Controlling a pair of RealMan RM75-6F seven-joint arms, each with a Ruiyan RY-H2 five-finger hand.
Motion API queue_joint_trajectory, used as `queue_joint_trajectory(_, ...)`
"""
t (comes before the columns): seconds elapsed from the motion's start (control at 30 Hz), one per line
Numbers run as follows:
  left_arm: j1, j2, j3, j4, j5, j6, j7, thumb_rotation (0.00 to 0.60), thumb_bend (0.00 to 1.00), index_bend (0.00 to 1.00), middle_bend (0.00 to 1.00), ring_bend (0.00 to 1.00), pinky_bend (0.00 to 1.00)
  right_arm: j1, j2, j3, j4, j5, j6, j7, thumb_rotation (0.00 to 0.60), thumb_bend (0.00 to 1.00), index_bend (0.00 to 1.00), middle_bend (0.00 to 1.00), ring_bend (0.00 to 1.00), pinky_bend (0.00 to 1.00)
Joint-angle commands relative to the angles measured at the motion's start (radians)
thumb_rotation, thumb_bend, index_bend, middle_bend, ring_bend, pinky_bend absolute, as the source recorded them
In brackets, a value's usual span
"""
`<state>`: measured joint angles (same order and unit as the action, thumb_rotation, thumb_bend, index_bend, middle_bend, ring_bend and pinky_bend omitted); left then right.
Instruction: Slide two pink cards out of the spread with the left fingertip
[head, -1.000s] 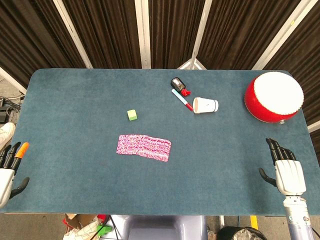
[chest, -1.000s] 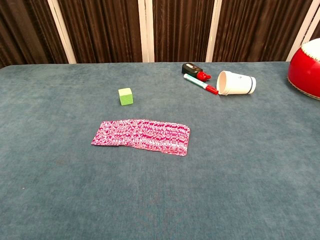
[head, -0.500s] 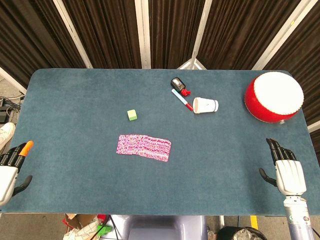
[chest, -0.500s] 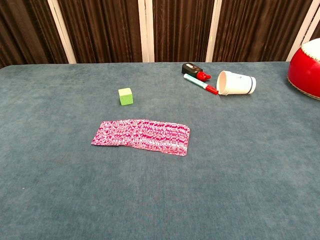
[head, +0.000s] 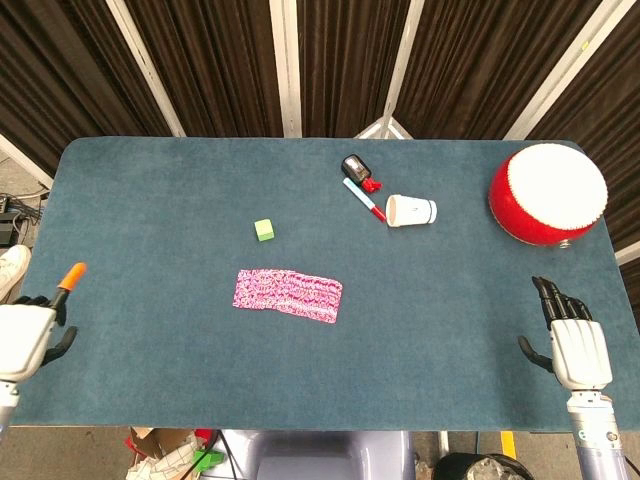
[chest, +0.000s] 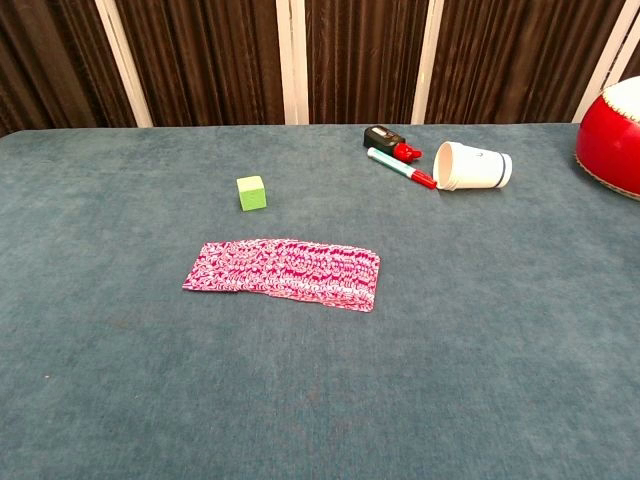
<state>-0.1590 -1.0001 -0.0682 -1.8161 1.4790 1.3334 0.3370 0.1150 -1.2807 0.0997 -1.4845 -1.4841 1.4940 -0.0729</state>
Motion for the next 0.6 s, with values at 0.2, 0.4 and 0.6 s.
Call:
queue_joint_trajectory(0.2, -0.190, 0.012, -0.040, -0.054, -0.179, -0.308, 0.070, 0.600, 0.82, 0.11, 0.85, 0.77, 0.69, 0.000, 0.000, 0.002, 0.004, 0.006, -0.004, 0.007, 0.600, 0.28, 0.01, 0.15, 0.23, 0.24)
queue_joint_trajectory(0.4, -0.319, -0.035, -0.065, -0.060, -0.393, -0.461, 0.196, 0.600, 0.86, 0.11, 0.86, 0.77, 0.69, 0.003, -0.003, 0.001, 0.009, 0.008, -0.009, 0.002, 0.600, 0.28, 0.01, 0.15, 0.23, 0.24)
queue_joint_trajectory(0.6, -0.450, -0.105, -0.066, -0.005, -0.595, -0.514, 0.333, 0.600, 0.87, 0.11, 0.86, 0.77, 0.69, 0.004, -0.007, 0.004, 0.015, 0.015, -0.014, -0.002, 0.600, 0.28, 0.01, 0.15, 0.23, 0.24)
